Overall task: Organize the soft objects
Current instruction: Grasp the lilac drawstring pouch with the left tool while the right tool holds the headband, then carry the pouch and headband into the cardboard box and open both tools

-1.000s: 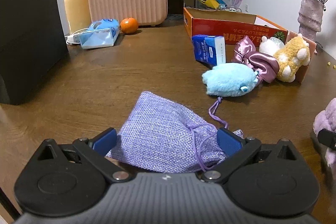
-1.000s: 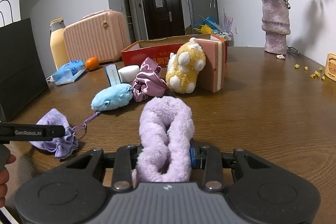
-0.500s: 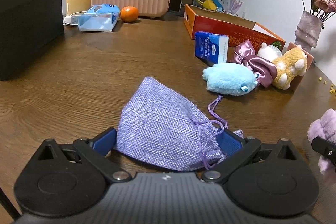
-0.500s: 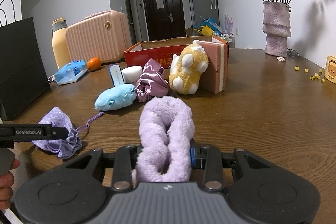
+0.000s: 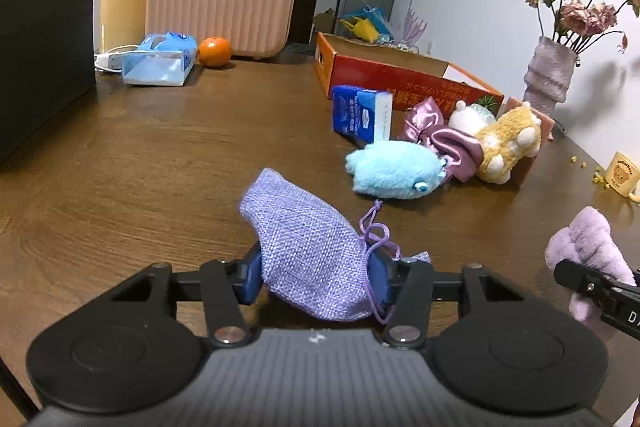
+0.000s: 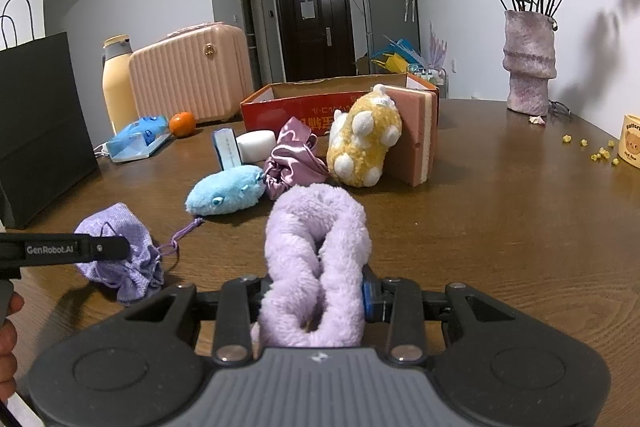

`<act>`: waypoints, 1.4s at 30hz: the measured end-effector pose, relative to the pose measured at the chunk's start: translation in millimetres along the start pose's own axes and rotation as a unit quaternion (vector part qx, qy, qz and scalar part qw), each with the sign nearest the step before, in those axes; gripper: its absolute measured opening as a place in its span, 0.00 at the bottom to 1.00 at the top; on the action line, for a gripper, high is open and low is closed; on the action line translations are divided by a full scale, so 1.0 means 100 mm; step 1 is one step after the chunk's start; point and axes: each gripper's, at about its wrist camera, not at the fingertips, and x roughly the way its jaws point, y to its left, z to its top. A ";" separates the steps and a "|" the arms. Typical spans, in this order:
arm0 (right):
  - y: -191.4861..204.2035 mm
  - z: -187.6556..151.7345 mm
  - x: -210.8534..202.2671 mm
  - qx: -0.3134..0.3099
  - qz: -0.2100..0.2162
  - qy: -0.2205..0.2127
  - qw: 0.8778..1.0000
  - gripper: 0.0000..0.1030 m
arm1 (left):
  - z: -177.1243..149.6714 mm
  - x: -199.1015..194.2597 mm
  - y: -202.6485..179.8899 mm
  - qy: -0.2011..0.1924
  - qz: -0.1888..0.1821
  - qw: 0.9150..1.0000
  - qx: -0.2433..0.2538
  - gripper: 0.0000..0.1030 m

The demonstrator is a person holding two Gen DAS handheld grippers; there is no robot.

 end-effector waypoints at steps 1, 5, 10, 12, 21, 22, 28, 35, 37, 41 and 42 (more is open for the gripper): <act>0.00 0.01 0.00 -0.001 0.000 -0.001 1.000 0.33 | 0.00 -0.01 0.00 -0.001 -0.002 1.000 0.000 0.50; -0.01 0.03 -0.01 -0.002 0.000 -0.004 1.000 0.33 | 0.04 -0.05 -0.02 -0.011 -0.006 1.000 0.003 0.49; -0.03 0.09 -0.02 -0.003 -0.001 -0.010 1.000 0.33 | 0.12 -0.13 -0.07 -0.030 -0.013 0.999 0.008 0.49; -0.05 0.12 -0.02 -0.003 -0.002 -0.014 1.000 0.33 | 0.17 -0.16 -0.09 -0.037 -0.015 0.999 0.010 0.49; -0.16 0.33 -0.01 -0.006 -0.008 -0.036 0.999 0.33 | 0.42 -0.23 -0.25 -0.071 -0.025 0.997 0.022 0.49; -0.18 0.35 -0.01 -0.006 -0.009 -0.039 0.999 0.33 | 0.44 -0.24 -0.26 -0.075 -0.026 0.997 0.023 0.49; -0.29 0.54 0.01 -0.007 -0.015 -0.056 0.998 0.33 | 0.61 -0.23 -0.41 -0.091 -0.031 0.995 0.031 0.50; -0.41 0.78 0.08 -0.010 -0.022 -0.074 0.997 0.34 | 0.80 -0.17 -0.55 -0.102 -0.032 0.994 0.034 0.50; -0.44 0.84 0.11 -0.011 -0.024 -0.077 0.997 0.34 | 0.86 -0.14 -0.58 -0.103 -0.034 0.994 0.033 0.50; -0.50 0.99 0.18 -0.014 -0.028 -0.086 0.996 0.34 | 0.98 -0.08 -0.64 -0.112 -0.038 0.992 0.033 0.50; -0.52 1.02 0.20 -0.014 -0.029 -0.087 0.996 0.34 | 1.01 -0.06 -0.65 -0.114 -0.040 0.992 0.032 0.50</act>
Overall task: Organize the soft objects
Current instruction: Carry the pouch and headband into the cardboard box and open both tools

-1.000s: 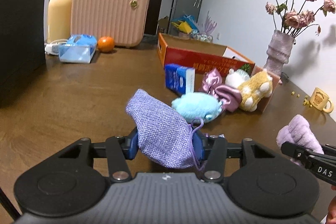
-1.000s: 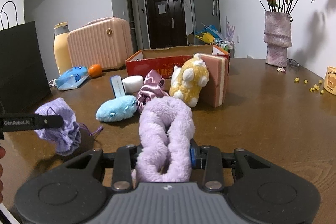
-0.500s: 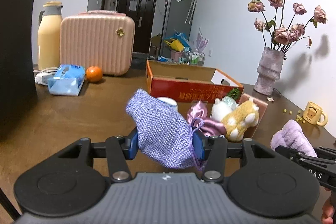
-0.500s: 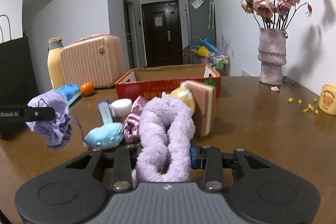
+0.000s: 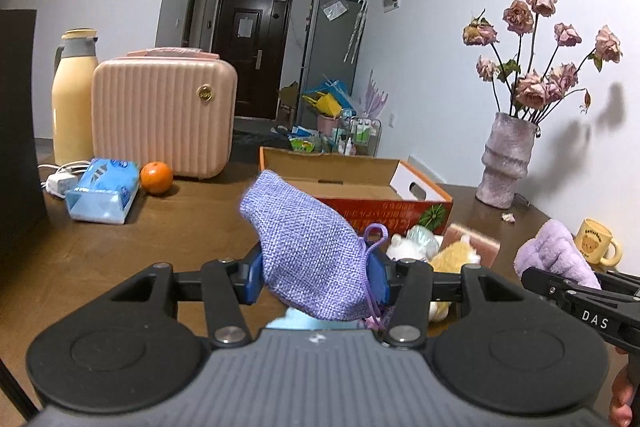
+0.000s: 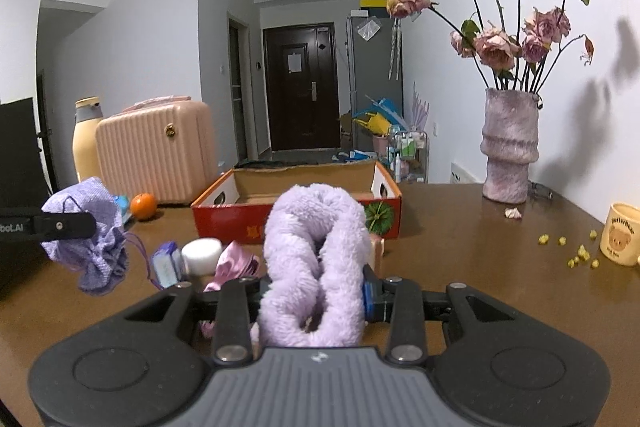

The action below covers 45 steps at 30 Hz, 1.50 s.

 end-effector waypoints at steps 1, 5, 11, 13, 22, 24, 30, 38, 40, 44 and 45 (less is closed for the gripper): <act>-0.02 0.03 0.03 0.000 0.000 -0.002 1.000 0.34 | 0.03 0.03 -0.02 -0.002 -0.001 1.000 -0.001 0.50; -0.06 0.14 0.15 -0.001 0.000 -0.008 1.000 0.34 | 0.12 0.14 -0.07 -0.008 -0.008 1.000 -0.001 0.50; -0.11 0.27 0.36 -0.003 0.005 -0.014 1.000 0.34 | 0.26 0.35 -0.13 -0.016 -0.012 1.000 -0.007 0.50; -0.14 0.32 0.45 -0.002 0.008 -0.018 1.000 0.34 | 0.31 0.42 -0.14 -0.019 -0.013 1.000 -0.011 0.50; -0.26 0.53 0.79 0.004 0.021 -0.017 1.000 0.34 | 0.47 0.79 -0.22 -0.021 -0.016 1.000 -0.016 0.50; -0.28 0.58 0.86 0.001 0.022 -0.017 1.000 0.34 | 0.50 0.85 -0.24 -0.023 -0.015 1.000 -0.015 0.50; -0.34 0.73 1.06 -0.006 0.035 -0.019 0.999 0.34 | 0.59 1.06 -0.27 -0.021 -0.014 1.000 -0.018 0.50; -0.43 0.88 1.30 -0.017 0.042 -0.018 0.999 0.34 | 0.70 1.35 -0.30 -0.020 -0.012 0.999 -0.022 0.50; -0.45 0.92 1.38 -0.017 0.044 -0.018 0.999 0.34 | 0.72 1.43 -0.30 -0.018 -0.009 1.000 -0.023 0.50; -0.48 0.98 1.57 -0.018 0.048 -0.012 0.999 0.34 | 0.79 1.60 -0.29 -0.017 -0.003 1.000 -0.026 0.50; -0.49 1.00 1.62 -0.020 0.048 -0.011 0.999 0.34 | 0.80 1.64 -0.28 -0.017 -0.002 0.999 -0.027 0.50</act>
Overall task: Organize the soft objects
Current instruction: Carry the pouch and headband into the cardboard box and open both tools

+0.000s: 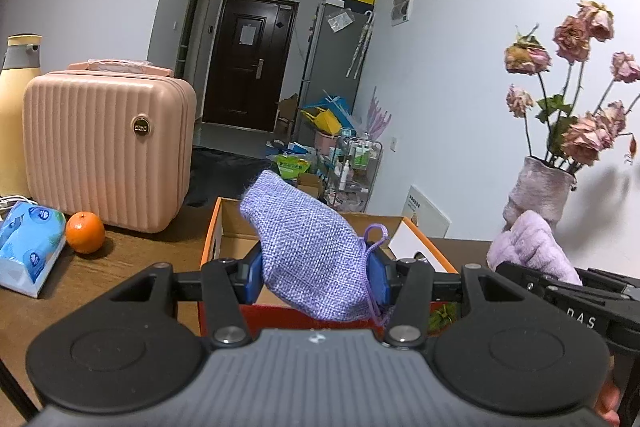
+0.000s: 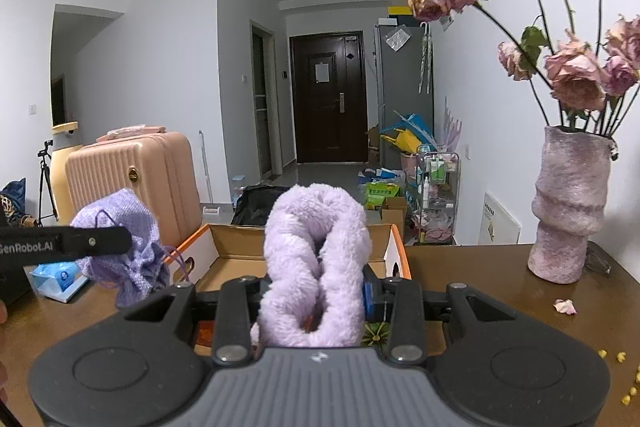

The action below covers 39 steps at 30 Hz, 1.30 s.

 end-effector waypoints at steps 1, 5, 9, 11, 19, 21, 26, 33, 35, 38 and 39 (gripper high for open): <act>-0.01 0.01 0.05 -0.001 0.001 0.002 1.000 0.34 | 0.02 0.05 0.00 0.001 0.002 1.000 -0.001 0.50; -0.07 0.05 0.27 0.000 0.004 0.012 1.000 0.34 | 0.07 0.26 0.02 0.007 0.007 1.000 -0.004 0.50; -0.13 0.09 0.50 -0.003 0.005 0.024 1.000 0.34 | 0.10 0.46 0.04 0.013 0.013 1.000 -0.003 0.50; -0.16 0.10 0.63 -0.003 0.005 0.031 0.999 0.34 | 0.13 0.56 0.04 0.016 0.017 1.000 -0.003 0.50; -0.25 0.13 1.14 -0.011 0.004 0.070 0.997 0.34 | 0.30 0.97 0.15 0.029 0.050 0.998 -0.003 0.50; -0.26 0.14 1.26 -0.011 0.005 0.082 0.997 0.34 | 0.31 1.08 0.16 0.038 0.055 0.998 -0.002 0.50; -0.27 0.13 1.52 -0.016 0.006 0.103 0.995 0.34 | 0.28 1.34 0.17 0.064 0.068 0.996 0.005 0.50; -0.19 0.07 1.69 -0.029 0.008 0.121 0.992 0.42 | 0.17 1.59 0.20 0.092 0.073 0.993 0.009 0.51; -0.17 0.06 1.69 -0.032 0.002 0.114 0.993 0.56 | 0.15 1.59 0.20 0.092 0.066 0.994 0.009 0.62; -0.19 0.07 1.65 -0.027 -0.001 0.105 0.994 0.86 | 0.14 1.55 0.17 0.081 0.067 0.994 0.013 0.89; -0.20 0.08 1.63 -0.024 -0.002 0.100 0.995 0.95 | 0.14 1.54 0.15 0.075 0.072 0.994 0.017 1.00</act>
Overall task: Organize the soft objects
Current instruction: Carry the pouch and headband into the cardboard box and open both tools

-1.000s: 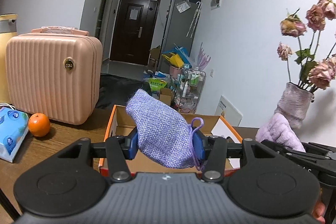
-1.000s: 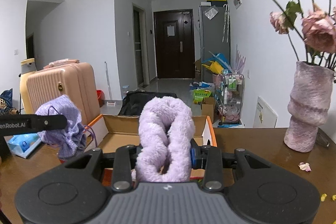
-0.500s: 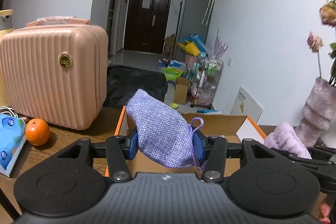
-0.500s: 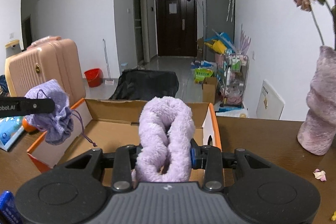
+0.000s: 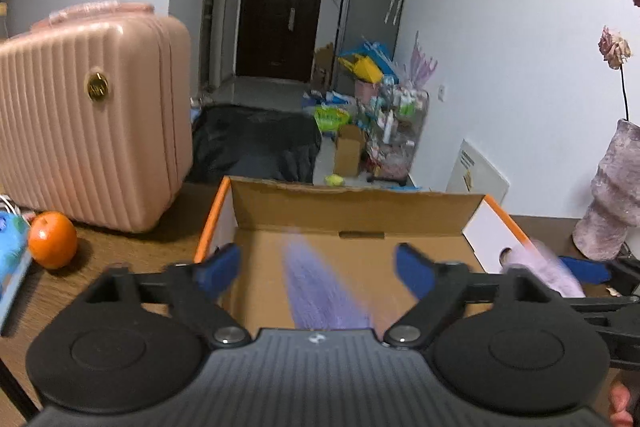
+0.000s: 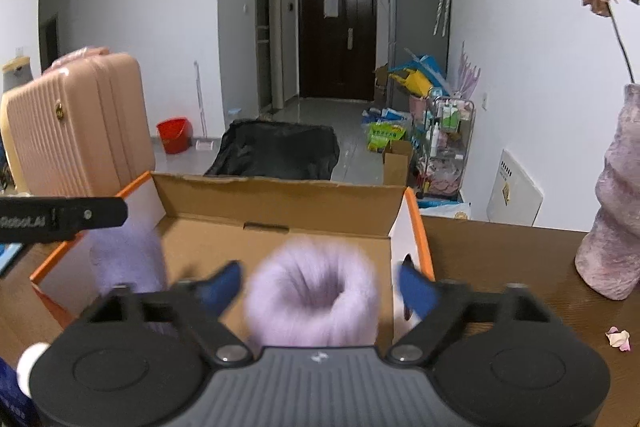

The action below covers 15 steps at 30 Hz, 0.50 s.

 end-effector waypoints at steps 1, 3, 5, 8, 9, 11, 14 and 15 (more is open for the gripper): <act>-0.01 0.00 -0.02 0.003 -0.003 -0.005 1.000 0.97 | 0.00 -0.02 -0.01 -0.006 0.006 1.000 0.001 1.00; -0.02 0.01 -0.03 0.006 -0.009 -0.009 1.000 0.99 | 0.00 -0.05 0.00 -0.013 0.011 1.000 -0.004 1.00; -0.06 0.00 -0.03 0.010 -0.010 -0.009 1.000 0.99 | 0.01 -0.06 0.01 -0.009 0.005 1.000 -0.010 1.00; -0.07 -0.02 -0.05 0.012 -0.012 -0.011 1.000 0.99 | 0.01 -0.07 0.02 -0.008 0.003 1.000 -0.013 1.00; -0.08 -0.01 -0.06 0.012 -0.012 -0.011 1.000 0.99 | 0.02 -0.07 0.01 -0.010 0.004 1.000 -0.011 1.00; -0.09 -0.03 -0.08 0.012 -0.014 -0.013 1.000 0.99 | 0.02 -0.10 -0.01 -0.014 0.008 1.000 -0.007 1.00; -0.08 -0.05 -0.14 0.011 -0.018 -0.016 1.000 0.99 | 0.02 -0.16 -0.02 -0.019 0.006 1.000 -0.005 1.00; -0.08 -0.06 -0.17 0.010 -0.019 -0.018 1.000 0.99 | 0.01 -0.18 -0.03 -0.020 0.005 1.000 -0.004 1.00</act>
